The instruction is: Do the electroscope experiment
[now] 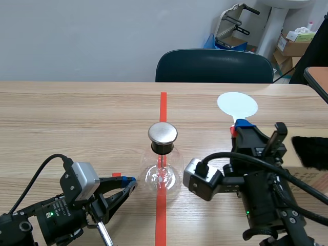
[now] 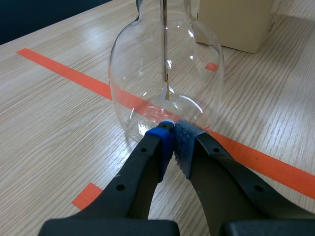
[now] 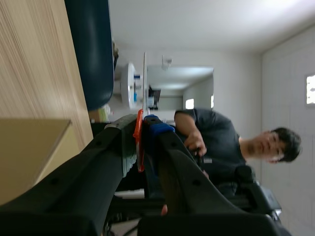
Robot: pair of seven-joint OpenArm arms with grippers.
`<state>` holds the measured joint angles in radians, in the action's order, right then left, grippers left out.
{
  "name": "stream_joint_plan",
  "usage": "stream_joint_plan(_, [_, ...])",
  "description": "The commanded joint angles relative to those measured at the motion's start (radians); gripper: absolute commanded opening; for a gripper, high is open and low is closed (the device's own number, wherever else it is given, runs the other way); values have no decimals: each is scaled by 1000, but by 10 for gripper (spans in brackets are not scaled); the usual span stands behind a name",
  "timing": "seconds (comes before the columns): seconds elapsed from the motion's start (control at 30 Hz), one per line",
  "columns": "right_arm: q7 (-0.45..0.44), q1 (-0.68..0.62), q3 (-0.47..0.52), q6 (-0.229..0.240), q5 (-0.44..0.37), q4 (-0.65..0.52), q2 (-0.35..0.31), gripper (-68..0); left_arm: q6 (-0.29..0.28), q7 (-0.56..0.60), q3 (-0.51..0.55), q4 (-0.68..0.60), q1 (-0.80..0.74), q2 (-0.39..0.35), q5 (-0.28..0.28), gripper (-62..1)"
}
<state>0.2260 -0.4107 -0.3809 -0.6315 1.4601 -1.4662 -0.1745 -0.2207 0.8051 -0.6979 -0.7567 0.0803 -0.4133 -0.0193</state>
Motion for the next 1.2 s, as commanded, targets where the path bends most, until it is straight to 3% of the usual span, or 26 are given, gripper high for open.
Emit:
stream_joint_plan(0.0, [38,6,8,-10,1,-10,-5,-660,-2,18,5,-16,0,0,-6,-578])
stream_joint_plan(0.23, [178,6,8,-10,1,-10,-5,-660,-2,18,5,-16,0,0,-6,-578])
stream_joint_plan(1.17, [179,6,7,-10,1,-10,-5,-660,-2,17,5,-16,0,0,-6,-578])
